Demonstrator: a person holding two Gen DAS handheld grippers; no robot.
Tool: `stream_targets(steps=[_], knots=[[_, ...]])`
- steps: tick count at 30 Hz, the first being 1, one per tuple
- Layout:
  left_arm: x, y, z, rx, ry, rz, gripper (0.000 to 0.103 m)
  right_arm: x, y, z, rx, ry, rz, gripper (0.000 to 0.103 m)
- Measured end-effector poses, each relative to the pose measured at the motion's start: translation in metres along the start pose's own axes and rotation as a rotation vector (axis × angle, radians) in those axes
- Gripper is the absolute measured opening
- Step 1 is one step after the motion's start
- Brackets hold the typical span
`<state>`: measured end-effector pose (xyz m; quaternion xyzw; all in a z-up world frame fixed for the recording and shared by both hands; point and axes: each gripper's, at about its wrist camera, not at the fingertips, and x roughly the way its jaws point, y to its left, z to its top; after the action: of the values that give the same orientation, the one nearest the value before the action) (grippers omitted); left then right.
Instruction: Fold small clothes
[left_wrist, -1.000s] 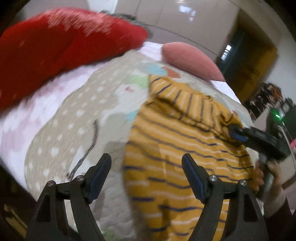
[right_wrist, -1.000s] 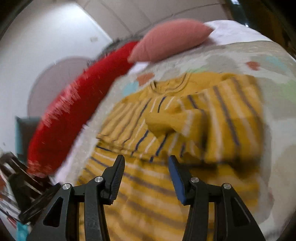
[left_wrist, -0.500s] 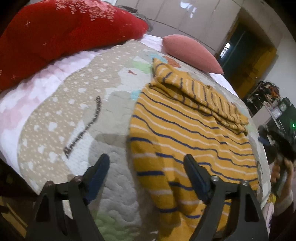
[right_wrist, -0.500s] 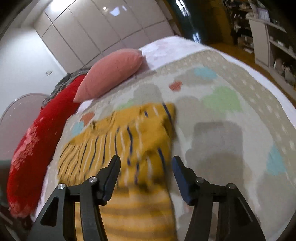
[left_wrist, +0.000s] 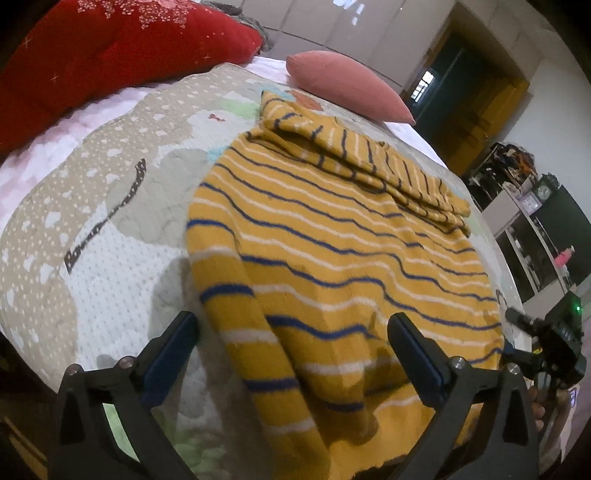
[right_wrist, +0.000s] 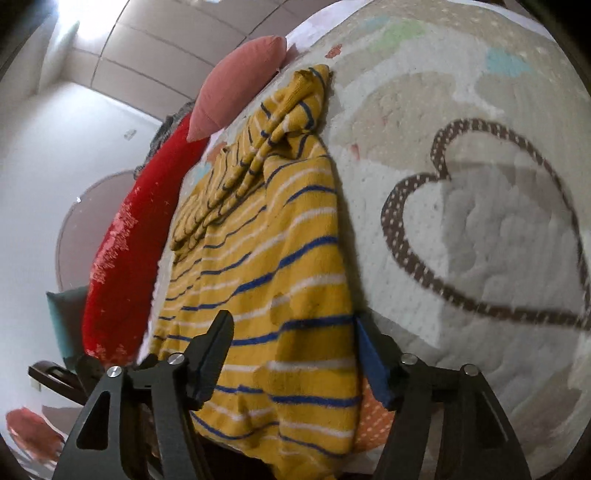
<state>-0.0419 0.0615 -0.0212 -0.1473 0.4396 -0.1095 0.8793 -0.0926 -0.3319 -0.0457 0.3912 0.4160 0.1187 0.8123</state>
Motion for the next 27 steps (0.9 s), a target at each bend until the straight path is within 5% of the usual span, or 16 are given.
stream_targets(steps=[3,5,7,11,20,27], knots=[[0.001,-0.006,-0.005,0.028,0.033,0.021,0.102,-0.001,-0.003,-0.005,0.026,-0.015,0.05,0.083],[-0.002,-0.007,-0.007,0.02,0.036,0.024,0.091,0.0,-0.004,-0.007,0.049,-0.026,0.092,0.083],[-0.005,-0.004,-0.008,0.007,0.034,0.029,0.06,0.0,-0.004,-0.009,0.058,-0.018,0.129,0.084],[-0.011,0.006,-0.01,-0.018,0.032,-0.015,0.038,0.007,-0.001,-0.021,0.064,0.051,0.254,0.084],[-0.012,0.013,-0.016,-0.028,0.036,-0.058,0.038,0.023,0.017,-0.036,-0.022,0.092,0.234,0.082],[-0.013,0.012,-0.02,-0.019,0.05,-0.107,0.056,0.023,0.0,-0.044,0.031,0.088,0.257,0.063]])
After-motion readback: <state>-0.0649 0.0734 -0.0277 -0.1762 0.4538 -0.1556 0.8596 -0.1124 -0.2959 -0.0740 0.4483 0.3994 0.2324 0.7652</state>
